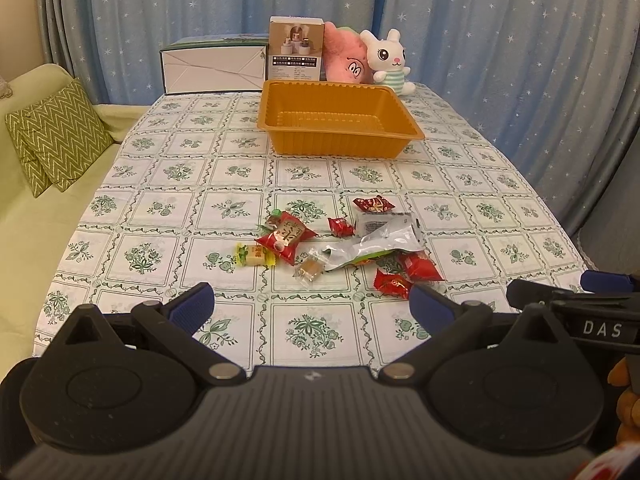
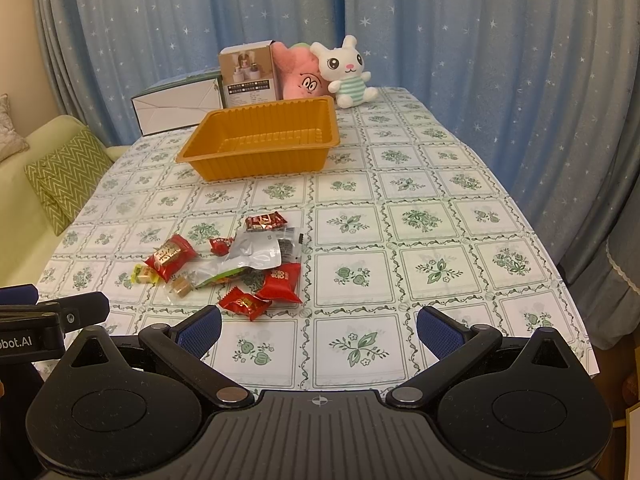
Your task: Organize snacks
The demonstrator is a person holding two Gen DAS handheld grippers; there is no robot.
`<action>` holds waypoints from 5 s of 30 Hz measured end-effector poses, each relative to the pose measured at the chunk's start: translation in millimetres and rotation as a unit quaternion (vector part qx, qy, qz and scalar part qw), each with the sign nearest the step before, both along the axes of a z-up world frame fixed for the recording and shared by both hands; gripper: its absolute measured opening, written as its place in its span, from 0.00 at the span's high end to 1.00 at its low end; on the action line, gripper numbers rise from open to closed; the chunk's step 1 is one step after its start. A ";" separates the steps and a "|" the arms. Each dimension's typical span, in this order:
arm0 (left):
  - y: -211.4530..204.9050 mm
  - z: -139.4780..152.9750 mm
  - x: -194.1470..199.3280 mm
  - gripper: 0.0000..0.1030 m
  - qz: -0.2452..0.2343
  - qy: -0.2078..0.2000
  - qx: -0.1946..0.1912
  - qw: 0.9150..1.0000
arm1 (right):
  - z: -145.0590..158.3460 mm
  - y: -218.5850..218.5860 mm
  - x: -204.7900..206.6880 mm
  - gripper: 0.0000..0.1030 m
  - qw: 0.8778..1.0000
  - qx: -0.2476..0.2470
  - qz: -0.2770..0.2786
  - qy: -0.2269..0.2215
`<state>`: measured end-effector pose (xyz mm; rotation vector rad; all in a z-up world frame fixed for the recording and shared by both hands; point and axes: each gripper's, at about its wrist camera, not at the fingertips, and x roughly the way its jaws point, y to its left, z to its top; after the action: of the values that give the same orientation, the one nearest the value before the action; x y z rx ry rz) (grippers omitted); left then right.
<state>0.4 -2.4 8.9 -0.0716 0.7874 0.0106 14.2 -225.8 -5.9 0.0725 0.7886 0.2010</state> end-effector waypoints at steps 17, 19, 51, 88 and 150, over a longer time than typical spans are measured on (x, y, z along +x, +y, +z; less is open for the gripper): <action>-2.4 0.1 1.4 0.00 0.000 0.001 -0.003 1.000 | -0.4 0.2 0.4 0.00 1.000 0.000 -0.001 0.001; -1.9 -0.6 1.0 0.00 0.000 0.001 -0.008 1.000 | -1.6 -0.3 0.5 0.00 1.000 0.001 -0.001 0.001; 13.2 -69.6 87.6 0.44 -0.171 0.032 0.019 0.984 | -54.1 10.1 65.4 0.25 0.999 0.036 0.021 0.022; 11.5 -110.5 122.0 0.83 -0.170 0.055 0.008 0.984 | -90.2 38.3 112.3 0.75 0.999 -0.003 0.027 0.033; 61.8 -67.3 349.9 0.58 -0.053 -0.068 -0.036 0.996 | -56.9 72.0 357.0 0.75 0.996 0.079 0.004 -0.045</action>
<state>350.4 59.3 -58.4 -0.0988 0.6542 -0.1222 371.2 -153.8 -62.8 0.2093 0.6830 0.2719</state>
